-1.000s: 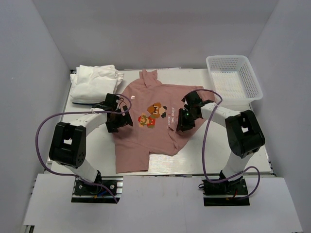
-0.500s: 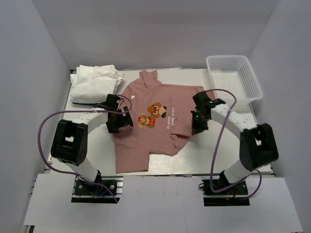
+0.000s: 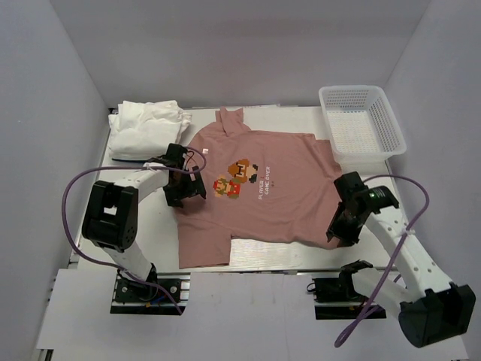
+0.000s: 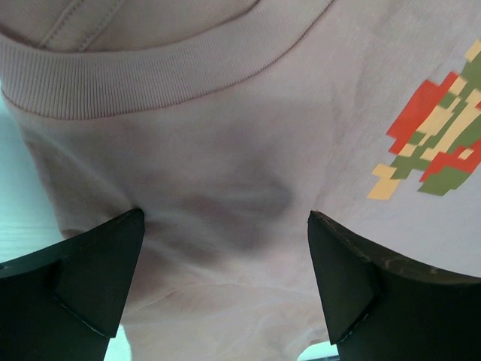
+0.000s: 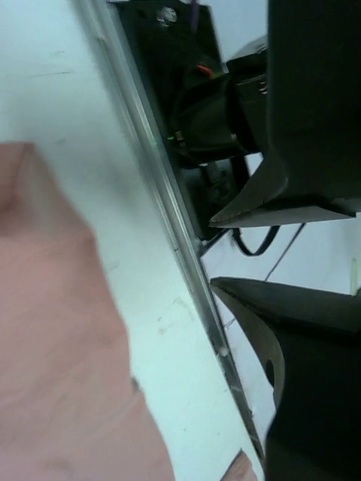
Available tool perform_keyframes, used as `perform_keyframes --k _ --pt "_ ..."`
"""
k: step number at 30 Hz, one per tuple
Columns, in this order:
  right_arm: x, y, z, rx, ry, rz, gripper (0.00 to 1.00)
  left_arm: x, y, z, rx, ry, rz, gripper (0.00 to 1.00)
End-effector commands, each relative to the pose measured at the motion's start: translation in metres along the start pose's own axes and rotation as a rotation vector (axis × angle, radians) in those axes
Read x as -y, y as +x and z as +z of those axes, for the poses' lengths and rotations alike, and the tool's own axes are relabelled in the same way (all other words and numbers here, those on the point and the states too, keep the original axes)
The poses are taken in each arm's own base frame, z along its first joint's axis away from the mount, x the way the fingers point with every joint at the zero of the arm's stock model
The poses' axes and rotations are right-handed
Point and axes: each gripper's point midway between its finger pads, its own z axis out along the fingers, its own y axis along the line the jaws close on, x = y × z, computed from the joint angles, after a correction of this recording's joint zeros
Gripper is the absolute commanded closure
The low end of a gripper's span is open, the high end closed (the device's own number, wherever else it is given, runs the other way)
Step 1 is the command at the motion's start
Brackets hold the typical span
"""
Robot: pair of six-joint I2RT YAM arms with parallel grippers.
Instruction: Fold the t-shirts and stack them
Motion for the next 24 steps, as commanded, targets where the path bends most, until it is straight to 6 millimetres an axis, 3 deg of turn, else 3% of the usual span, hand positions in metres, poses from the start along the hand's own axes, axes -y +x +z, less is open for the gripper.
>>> perform_keyframes --k 1,4,5,6,7,10,11,13,16,17,19,20,21,22,23,24 --pt "0.013 0.013 -0.003 -0.002 0.019 0.133 0.56 -0.004 0.000 -0.006 -0.023 -0.025 0.032 0.00" --pt "0.016 -0.006 -0.013 0.108 0.026 0.152 0.26 -0.004 -0.002 -0.007 -0.023 -0.025 0.041 0.00" --pt "0.010 -0.017 -0.025 0.148 0.001 0.140 0.10 0.000 -0.008 -0.009 -0.004 -0.015 0.043 0.00" --pt "0.011 -0.026 -0.023 0.149 0.042 0.090 0.10 0.002 -0.007 -0.009 -0.009 -0.005 0.043 0.00" --pt "0.006 -0.034 -0.030 0.167 0.036 0.065 0.10 0.007 -0.016 -0.011 0.017 0.010 0.045 0.00" --pt "-0.011 -0.063 -0.025 0.187 0.059 -0.052 0.10 0.026 -0.043 -0.018 0.094 0.063 0.054 0.00" --pt "-0.025 -0.078 -0.022 0.235 0.012 -0.110 0.10 0.036 -0.058 -0.027 0.134 0.086 0.059 0.00" --pt "-0.064 -0.110 -0.016 0.319 -0.110 -0.151 0.10 0.052 -0.076 -0.025 0.174 0.113 0.084 0.00" --pt "-0.107 -0.147 -0.004 0.379 -0.198 -0.240 0.10 0.090 -0.123 -0.041 0.275 0.217 0.138 0.00" --pt "-0.114 -0.154 -0.001 0.386 -0.203 -0.246 0.10 0.096 -0.129 -0.024 0.257 0.233 0.141 0.00" --pt "-0.143 -0.176 0.019 0.374 -0.229 -0.287 0.10 0.116 -0.147 -0.020 0.279 0.269 0.157 0.00" --pt "-0.148 -0.178 0.036 0.338 -0.210 -0.301 0.10 0.118 -0.154 -0.014 0.283 0.268 0.172 0.00" --pt "-0.153 -0.186 0.040 0.351 -0.204 -0.319 0.10 0.114 -0.155 0.008 0.252 0.237 0.165 0.00" --pt "-0.159 -0.200 0.049 0.378 -0.183 -0.316 0.10 0.121 -0.171 0.007 0.284 0.240 0.166 0.00" --pt "-0.161 -0.200 0.065 0.345 -0.161 -0.331 0.10 0.122 -0.174 0.013 0.275 0.233 0.174 0.00" --pt "-0.170 -0.215 0.057 0.383 -0.182 -0.341 0.10 0.113 -0.179 0.021 0.268 0.194 0.158 0.00"
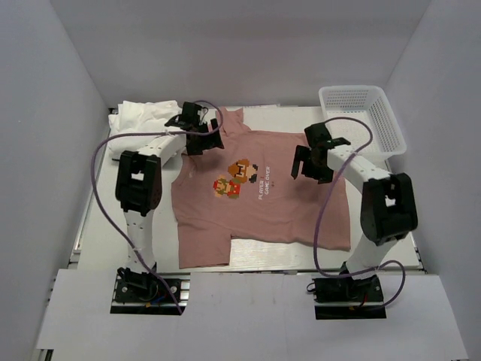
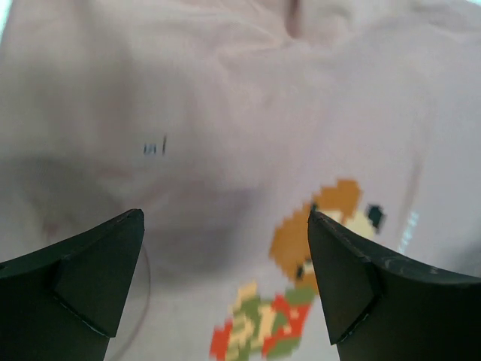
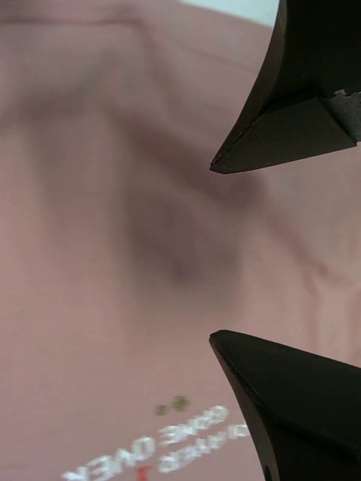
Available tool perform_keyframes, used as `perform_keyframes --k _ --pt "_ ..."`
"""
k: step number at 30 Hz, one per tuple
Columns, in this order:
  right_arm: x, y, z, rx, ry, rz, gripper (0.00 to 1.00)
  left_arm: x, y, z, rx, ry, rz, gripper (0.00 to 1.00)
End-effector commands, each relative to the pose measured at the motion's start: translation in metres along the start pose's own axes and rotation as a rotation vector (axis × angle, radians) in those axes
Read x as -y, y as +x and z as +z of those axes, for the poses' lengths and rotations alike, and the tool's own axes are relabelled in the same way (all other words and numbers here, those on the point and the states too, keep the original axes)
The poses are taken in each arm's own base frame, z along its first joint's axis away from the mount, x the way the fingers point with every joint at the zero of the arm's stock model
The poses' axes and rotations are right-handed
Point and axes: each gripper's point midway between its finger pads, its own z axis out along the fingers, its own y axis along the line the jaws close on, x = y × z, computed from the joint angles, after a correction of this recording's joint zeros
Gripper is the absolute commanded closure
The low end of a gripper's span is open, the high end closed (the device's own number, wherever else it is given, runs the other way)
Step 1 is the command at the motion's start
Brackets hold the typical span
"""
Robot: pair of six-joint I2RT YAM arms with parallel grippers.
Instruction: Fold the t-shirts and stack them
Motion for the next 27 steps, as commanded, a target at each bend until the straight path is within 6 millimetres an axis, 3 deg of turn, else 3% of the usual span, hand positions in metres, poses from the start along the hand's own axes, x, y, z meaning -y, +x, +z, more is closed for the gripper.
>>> perform_keyframes --k 1,2,3,4,6,8,9,15,21,23,27 --pt "-0.021 -0.051 0.012 0.134 -0.049 -0.077 0.10 -0.005 -0.009 0.022 -0.019 -0.024 0.030 0.00" --pt "-0.022 -0.046 0.030 0.096 -0.039 -0.090 0.10 -0.006 -0.008 0.027 -0.023 -0.026 0.030 0.00" --pt "-0.029 -0.059 0.029 0.117 -0.051 -0.106 0.10 -0.011 -0.003 0.032 -0.040 -0.044 0.027 0.00" --pt "-0.029 -0.055 0.045 0.087 -0.044 -0.114 0.10 -0.015 -0.001 0.038 -0.045 -0.056 0.026 0.00" --pt "-0.039 -0.061 0.047 0.083 -0.075 -0.127 0.10 -0.021 0.007 0.042 -0.068 -0.077 0.008 0.00" --pt "-0.047 -0.052 0.062 0.030 -0.103 -0.151 0.10 -0.034 0.022 0.046 -0.110 -0.107 -0.042 0.00" --pt "-0.050 -0.053 0.066 0.024 -0.110 -0.158 0.10 -0.053 0.035 0.047 -0.138 -0.164 -0.054 0.00" --pt "-0.088 -0.040 0.074 -0.007 -0.235 -0.270 0.10 -0.110 0.052 0.023 -0.118 -0.384 -0.096 0.00" --pt "-0.121 -0.052 0.067 0.042 -0.303 -0.375 0.10 -0.143 0.038 0.009 -0.086 -0.436 -0.191 0.00" --pt "-0.128 -0.063 0.061 0.076 -0.312 -0.374 0.10 -0.139 0.035 0.009 -0.091 -0.396 -0.206 0.00" --pt "-0.130 -0.085 0.054 0.132 -0.307 -0.302 0.10 -0.108 0.006 0.009 -0.045 -0.230 -0.134 0.00"
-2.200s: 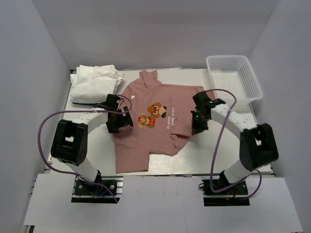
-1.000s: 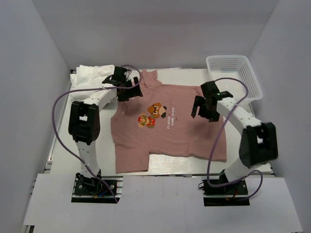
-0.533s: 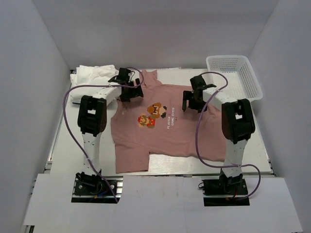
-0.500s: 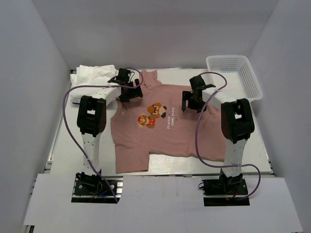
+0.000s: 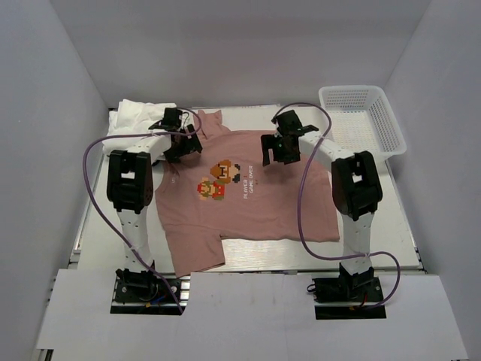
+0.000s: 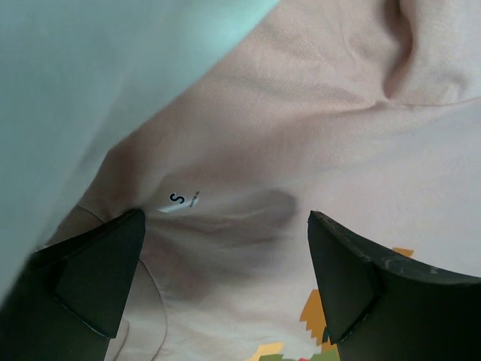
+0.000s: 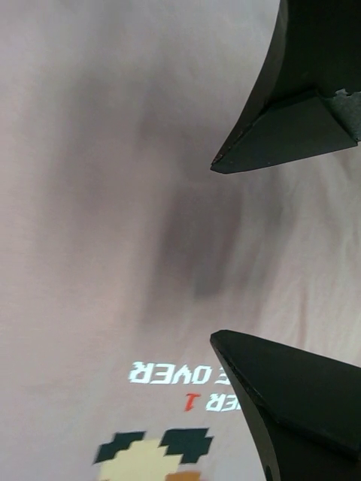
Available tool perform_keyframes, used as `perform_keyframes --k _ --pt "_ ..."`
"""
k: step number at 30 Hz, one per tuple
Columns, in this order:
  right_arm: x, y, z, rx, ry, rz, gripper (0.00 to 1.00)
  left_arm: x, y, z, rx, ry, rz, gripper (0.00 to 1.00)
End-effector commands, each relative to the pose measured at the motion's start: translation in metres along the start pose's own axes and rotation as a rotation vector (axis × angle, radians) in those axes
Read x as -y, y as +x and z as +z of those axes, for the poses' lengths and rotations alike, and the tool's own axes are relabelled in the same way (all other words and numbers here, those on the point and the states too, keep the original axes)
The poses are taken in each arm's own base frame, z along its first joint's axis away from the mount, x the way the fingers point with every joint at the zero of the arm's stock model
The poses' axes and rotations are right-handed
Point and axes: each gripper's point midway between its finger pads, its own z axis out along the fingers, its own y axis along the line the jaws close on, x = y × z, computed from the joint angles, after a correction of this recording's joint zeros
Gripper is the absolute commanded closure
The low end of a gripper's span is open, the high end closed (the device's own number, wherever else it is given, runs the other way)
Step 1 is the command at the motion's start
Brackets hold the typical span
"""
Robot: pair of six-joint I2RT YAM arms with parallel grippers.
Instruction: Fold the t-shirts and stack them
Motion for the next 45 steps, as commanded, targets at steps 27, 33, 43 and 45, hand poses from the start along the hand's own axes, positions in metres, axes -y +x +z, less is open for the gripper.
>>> perform_keyframes --k 27,33,43,45 --pt "0.073 -0.034 0.032 0.039 0.255 0.087 0.10 0.042 -0.040 0.045 -0.002 0.224 -0.001 0.00" --pt "0.082 -0.035 0.054 -0.006 0.273 0.078 0.10 0.032 -0.046 0.053 0.007 0.146 -0.046 0.00" --pt "0.094 -0.063 0.061 0.049 0.224 0.027 0.10 -0.006 -0.050 0.058 0.011 0.072 -0.101 0.00" --pt "0.085 -0.070 0.055 0.063 0.176 -0.012 0.10 0.007 -0.054 0.052 0.011 0.139 -0.088 0.00"
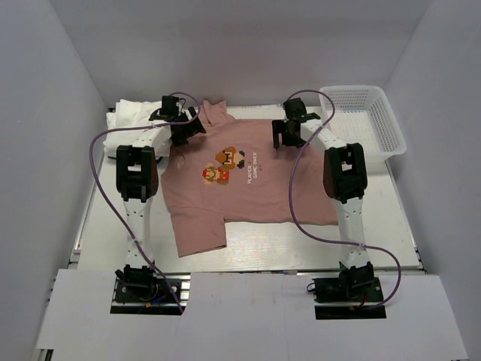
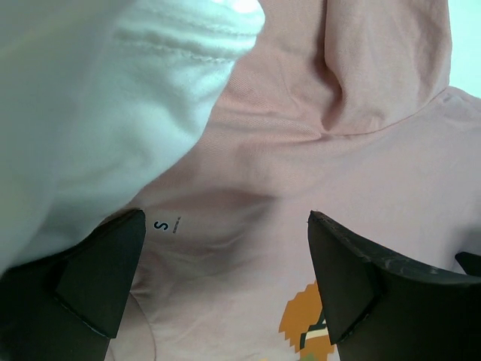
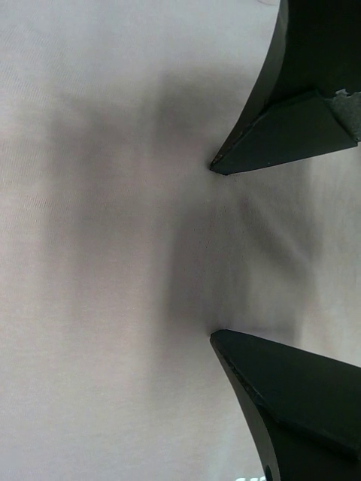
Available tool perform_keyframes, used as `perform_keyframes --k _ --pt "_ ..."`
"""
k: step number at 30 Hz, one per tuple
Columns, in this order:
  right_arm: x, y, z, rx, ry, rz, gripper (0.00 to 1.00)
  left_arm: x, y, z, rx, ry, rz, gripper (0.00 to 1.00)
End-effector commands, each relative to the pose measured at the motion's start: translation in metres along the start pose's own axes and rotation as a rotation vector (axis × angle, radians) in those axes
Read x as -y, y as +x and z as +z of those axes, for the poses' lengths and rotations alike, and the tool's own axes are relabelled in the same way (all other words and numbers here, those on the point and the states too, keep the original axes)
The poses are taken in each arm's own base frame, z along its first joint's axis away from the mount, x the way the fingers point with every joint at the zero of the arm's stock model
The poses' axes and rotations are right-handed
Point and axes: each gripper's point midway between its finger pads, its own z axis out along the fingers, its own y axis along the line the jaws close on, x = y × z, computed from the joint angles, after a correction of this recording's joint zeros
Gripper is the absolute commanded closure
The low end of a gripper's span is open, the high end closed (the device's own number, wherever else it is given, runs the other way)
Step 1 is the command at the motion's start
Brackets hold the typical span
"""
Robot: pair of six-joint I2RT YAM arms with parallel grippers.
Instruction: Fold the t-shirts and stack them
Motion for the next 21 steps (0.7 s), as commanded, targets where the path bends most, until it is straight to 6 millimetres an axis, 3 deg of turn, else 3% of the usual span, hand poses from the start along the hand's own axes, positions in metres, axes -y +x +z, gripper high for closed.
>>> perform_keyframes --k 1,5,6,9,11,12,14,15,16,18,21 --pt "-0.005 -0.001 0.002 -0.010 -0.065 -0.080 0.10 -0.027 0.006 -0.001 -0.049 -0.022 -0.008 0.00" --pt "-0.014 -0.035 -0.034 0.064 -0.114 -0.101 0.10 0.022 -0.025 -0.029 0.012 0.106 0.067 0.00" --pt "-0.016 -0.039 -0.040 0.076 -0.126 -0.107 0.10 0.024 -0.027 -0.035 0.015 0.107 0.080 0.00" --pt "-0.031 -0.063 -0.087 0.163 -0.206 -0.128 0.10 0.045 -0.040 -0.067 0.045 0.165 0.095 0.00" --pt "-0.039 -0.061 -0.100 0.160 -0.252 -0.131 0.10 0.055 -0.037 -0.085 0.045 0.184 0.113 0.00" --pt "-0.046 -0.063 -0.119 0.171 -0.302 -0.137 0.10 0.056 -0.037 -0.089 0.048 0.186 0.114 0.00" --pt "-0.050 -0.044 -0.121 0.130 -0.332 -0.141 0.10 0.066 -0.029 -0.095 0.030 0.218 0.136 0.00" --pt "-0.059 -0.052 -0.145 0.176 -0.389 -0.160 0.10 0.069 -0.021 -0.093 0.015 0.221 0.152 0.00" --pt "-0.060 -0.040 -0.142 0.153 -0.397 -0.160 0.10 0.072 -0.015 -0.092 0.003 0.221 0.165 0.00" --pt "-0.062 -0.039 -0.161 0.182 -0.413 -0.166 0.10 0.078 -0.007 -0.090 -0.018 0.233 0.185 0.00" --pt "-0.056 -0.035 -0.172 0.184 -0.384 -0.162 0.10 0.067 -0.005 -0.072 -0.035 0.181 0.175 0.00"
